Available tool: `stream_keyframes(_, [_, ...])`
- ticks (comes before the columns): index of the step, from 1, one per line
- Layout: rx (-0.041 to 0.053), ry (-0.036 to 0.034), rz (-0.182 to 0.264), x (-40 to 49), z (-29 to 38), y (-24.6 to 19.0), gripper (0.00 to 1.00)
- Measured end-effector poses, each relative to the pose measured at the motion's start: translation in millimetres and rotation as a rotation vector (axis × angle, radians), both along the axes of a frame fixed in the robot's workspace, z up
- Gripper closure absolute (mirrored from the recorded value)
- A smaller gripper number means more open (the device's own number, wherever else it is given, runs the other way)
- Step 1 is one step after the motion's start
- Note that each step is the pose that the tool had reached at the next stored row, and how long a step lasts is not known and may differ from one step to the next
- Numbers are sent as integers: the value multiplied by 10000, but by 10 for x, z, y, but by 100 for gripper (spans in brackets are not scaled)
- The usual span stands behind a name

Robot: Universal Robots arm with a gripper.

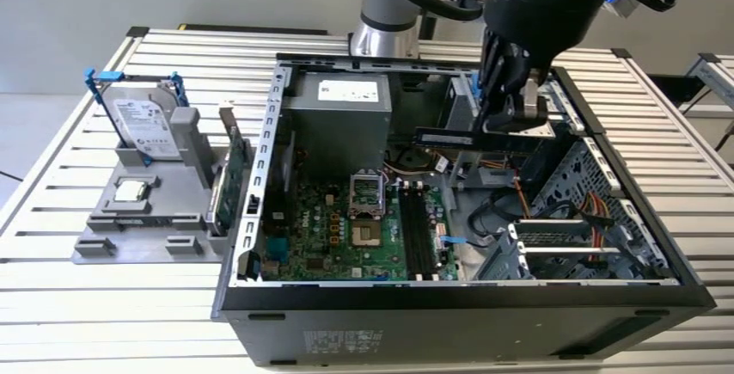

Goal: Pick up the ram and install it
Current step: 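Pick up the ram and move it above insertion slot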

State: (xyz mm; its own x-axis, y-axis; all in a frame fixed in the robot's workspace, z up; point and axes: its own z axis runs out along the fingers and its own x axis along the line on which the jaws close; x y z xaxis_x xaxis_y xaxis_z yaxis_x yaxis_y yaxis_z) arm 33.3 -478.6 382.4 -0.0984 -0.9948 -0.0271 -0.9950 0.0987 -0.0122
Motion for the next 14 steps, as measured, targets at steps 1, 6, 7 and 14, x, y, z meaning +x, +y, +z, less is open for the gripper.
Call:
stream_keyframes(1, [0, 0, 0, 4, 0, 0, 100])
stream_keyframes(6, [0, 0, 0, 19, 0, 0, 100])
stream_keyframes(7, [0, 0, 0, 22, 0, 0, 100])
stream_keyframes(14, [0, 0, 0, 60, 0, 0, 100])
